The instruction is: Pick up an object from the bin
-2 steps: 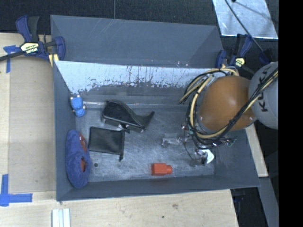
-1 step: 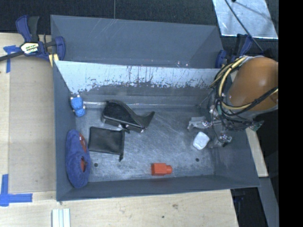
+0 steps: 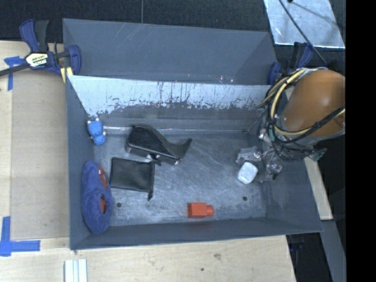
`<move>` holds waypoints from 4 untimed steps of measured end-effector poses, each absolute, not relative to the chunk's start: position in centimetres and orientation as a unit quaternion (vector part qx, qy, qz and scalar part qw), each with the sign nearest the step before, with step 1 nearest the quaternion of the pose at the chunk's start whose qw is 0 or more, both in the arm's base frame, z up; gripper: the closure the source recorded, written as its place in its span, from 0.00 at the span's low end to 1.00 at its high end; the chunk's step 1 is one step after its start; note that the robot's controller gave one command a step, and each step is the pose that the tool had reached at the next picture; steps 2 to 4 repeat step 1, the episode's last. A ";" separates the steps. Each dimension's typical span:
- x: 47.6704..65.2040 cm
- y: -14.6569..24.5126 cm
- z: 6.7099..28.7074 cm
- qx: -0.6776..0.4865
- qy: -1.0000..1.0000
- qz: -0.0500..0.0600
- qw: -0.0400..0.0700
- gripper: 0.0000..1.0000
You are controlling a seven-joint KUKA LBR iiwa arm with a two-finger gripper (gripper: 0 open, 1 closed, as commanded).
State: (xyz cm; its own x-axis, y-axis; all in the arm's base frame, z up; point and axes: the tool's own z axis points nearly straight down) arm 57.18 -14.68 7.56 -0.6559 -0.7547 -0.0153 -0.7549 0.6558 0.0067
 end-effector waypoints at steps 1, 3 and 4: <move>55.7 -13.9 20.1 -0.402 0.916 -0.003 0.005 1.00; 55.7 -13.9 20.1 -0.402 0.916 -0.003 0.005 1.00; 55.7 -13.9 20.1 -0.402 0.916 -0.003 0.005 1.00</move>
Offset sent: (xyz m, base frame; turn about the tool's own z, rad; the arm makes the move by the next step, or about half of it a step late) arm -0.0172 0.0082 0.1203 0.0286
